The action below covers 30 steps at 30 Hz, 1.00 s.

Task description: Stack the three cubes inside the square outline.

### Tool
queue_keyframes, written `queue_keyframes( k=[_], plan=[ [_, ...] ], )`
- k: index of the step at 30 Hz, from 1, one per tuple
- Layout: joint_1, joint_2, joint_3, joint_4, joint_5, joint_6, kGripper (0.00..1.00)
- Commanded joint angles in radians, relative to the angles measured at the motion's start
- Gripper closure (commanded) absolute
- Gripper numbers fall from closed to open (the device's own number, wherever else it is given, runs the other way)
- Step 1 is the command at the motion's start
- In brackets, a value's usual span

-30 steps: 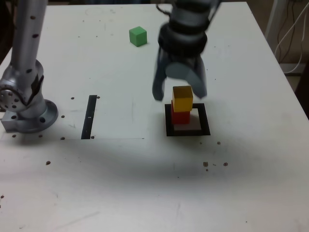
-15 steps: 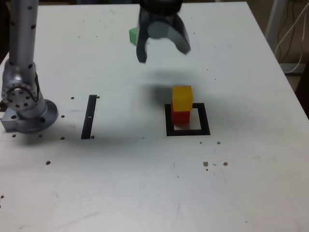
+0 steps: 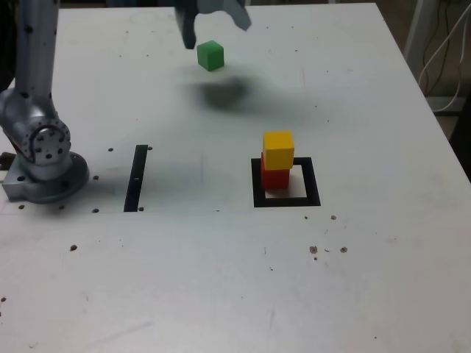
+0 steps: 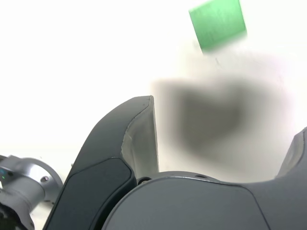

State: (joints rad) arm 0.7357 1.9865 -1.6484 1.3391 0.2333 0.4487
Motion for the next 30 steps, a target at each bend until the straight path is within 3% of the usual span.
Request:
queue_keyframes(
  k=[1,8,21,24,30],
  plan=[
    [0.044,0.034,-0.031,0.0,0.001,0.027,0.01],
    [0.106,0.131,-0.099,-0.001,0.016,0.063,0.02],
    [0.123,0.268,-0.15,-0.024,-0.011,0.097,0.11],
    [0.121,0.271,-0.156,-0.024,-0.017,0.1,0.16],
    [0.119,0.271,-0.155,-0.034,-0.029,0.104,0.39]
  ],
)
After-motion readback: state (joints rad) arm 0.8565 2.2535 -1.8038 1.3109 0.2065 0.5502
